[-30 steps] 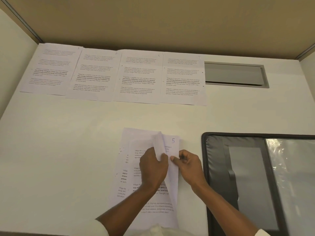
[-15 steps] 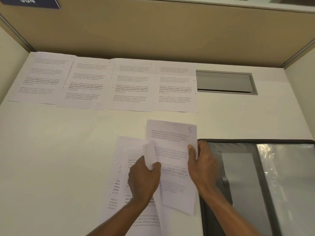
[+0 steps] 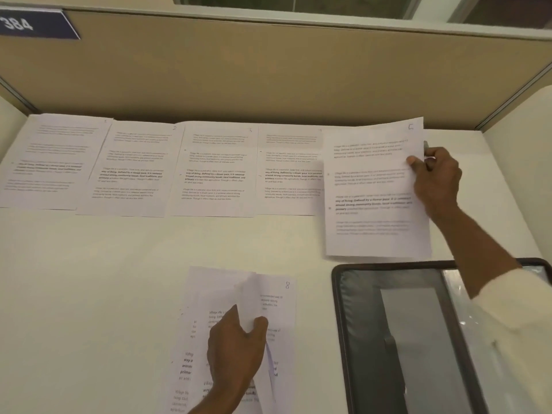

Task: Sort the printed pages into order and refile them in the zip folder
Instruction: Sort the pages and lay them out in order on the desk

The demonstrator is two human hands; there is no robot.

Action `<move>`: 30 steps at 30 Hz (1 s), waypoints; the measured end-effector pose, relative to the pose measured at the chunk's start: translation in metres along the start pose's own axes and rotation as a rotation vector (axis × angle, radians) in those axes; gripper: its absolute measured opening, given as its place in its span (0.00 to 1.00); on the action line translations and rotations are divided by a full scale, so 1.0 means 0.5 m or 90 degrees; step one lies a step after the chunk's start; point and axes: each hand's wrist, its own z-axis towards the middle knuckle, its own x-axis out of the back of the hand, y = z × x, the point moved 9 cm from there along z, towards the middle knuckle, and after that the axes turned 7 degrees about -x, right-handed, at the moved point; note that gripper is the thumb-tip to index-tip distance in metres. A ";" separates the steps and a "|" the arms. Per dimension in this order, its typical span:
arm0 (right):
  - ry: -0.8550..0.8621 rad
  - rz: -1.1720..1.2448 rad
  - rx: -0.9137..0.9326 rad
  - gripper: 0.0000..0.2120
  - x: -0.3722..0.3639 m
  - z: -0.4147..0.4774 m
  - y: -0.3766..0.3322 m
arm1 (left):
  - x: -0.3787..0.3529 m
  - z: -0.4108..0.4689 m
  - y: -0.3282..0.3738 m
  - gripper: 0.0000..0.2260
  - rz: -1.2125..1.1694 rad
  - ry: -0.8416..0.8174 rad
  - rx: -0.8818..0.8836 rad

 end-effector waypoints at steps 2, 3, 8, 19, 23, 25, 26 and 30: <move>-0.023 -0.006 -0.008 0.16 -0.023 0.062 0.012 | -0.004 0.005 -0.001 0.07 -0.003 -0.009 0.006; -0.031 -0.013 -0.011 0.17 -0.034 0.089 0.019 | -0.005 0.007 -0.001 0.07 -0.004 -0.012 0.009; -0.036 -0.016 -0.057 0.19 -0.089 0.202 0.054 | -0.014 0.016 -0.007 0.07 -0.006 -0.017 0.029; -0.049 -0.087 -0.106 0.21 -0.147 0.302 0.113 | -0.047 0.037 -0.019 0.22 0.005 -0.028 0.057; -0.062 -0.101 -0.105 0.21 -0.162 0.301 0.124 | -0.049 0.038 -0.015 0.21 0.027 -0.025 0.062; -0.068 -0.108 -0.109 0.21 -0.168 0.298 0.129 | -0.049 0.039 -0.016 0.20 0.033 -0.025 0.058; -0.068 -0.112 -0.111 0.22 -0.170 0.297 0.131 | -0.049 0.039 -0.017 0.19 0.032 -0.024 0.056; -0.070 -0.126 -0.106 0.23 -0.172 0.297 0.130 | -0.046 0.038 -0.016 0.18 0.031 -0.021 0.050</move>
